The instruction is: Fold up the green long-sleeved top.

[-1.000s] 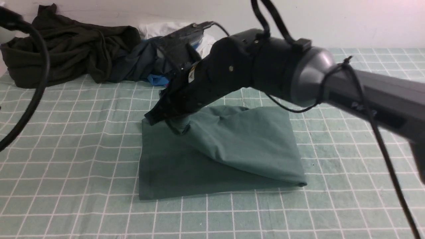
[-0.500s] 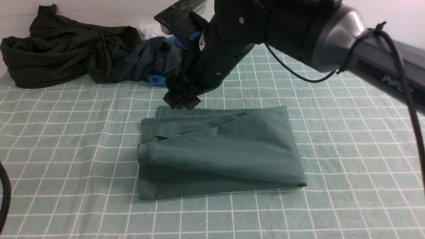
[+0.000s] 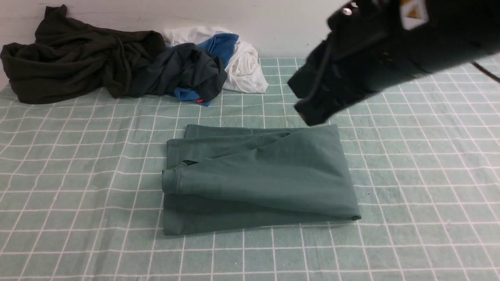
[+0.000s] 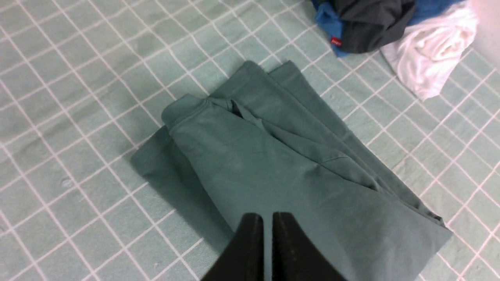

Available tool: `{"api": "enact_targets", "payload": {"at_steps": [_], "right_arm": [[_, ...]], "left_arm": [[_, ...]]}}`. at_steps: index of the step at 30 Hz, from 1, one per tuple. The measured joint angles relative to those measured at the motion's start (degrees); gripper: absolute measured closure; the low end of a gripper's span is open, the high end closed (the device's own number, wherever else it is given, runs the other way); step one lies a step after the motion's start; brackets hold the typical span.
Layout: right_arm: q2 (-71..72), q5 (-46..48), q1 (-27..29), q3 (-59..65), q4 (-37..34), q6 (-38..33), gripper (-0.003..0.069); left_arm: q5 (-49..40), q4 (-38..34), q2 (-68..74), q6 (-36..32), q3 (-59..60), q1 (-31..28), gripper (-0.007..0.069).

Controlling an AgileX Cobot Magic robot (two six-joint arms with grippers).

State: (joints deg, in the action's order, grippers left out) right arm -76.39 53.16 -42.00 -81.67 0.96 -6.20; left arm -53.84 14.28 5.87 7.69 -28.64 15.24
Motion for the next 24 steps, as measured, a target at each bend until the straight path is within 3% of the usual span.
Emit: {"api": "enact_targets", "payload": {"at_steps": [4,11,24], "right_arm": [[12.7,-6.5,0.0,11.4,0.0,0.2,0.0671],[27.8,-9.7,0.0,23.9,-0.3,0.2,0.0673],[33.1,-5.2,0.0,26.5,-2.6,1.4,0.0673]], "left_arm": [[-0.1,0.1,-0.7,0.0,0.0,0.0,0.0628],[-0.1,0.1,-0.7,0.0,0.0,0.0,0.0628],[-0.1,0.1,-0.7,0.0,0.0,0.0,0.0628]]}}
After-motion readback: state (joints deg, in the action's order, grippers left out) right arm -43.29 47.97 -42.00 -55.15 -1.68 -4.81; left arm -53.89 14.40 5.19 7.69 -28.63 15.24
